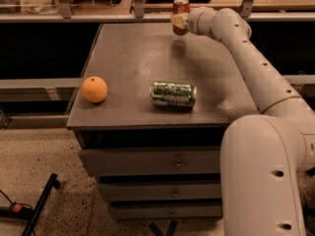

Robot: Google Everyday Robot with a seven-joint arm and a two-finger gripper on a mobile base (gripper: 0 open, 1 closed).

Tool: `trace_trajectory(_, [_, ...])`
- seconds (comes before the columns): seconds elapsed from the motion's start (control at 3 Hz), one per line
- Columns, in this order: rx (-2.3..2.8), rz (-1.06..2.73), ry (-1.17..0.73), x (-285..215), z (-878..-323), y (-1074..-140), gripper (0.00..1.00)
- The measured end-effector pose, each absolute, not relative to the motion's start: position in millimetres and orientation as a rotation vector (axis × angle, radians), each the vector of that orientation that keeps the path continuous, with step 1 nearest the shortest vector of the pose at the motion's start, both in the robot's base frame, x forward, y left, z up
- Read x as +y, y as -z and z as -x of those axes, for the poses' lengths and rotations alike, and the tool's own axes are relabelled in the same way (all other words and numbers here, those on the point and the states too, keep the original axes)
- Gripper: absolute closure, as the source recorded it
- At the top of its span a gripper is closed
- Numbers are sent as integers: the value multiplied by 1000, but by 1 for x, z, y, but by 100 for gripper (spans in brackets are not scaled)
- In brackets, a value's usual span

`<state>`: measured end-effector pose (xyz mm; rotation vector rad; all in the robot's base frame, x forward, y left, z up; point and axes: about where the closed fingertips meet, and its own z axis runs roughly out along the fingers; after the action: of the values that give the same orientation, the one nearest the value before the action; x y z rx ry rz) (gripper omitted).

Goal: Move coke can near green can

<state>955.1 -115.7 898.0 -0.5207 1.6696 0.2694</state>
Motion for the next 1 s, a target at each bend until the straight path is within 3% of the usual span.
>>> trace_trajectory(1.0, [1613,704,-488,-126,-805,-887,100])
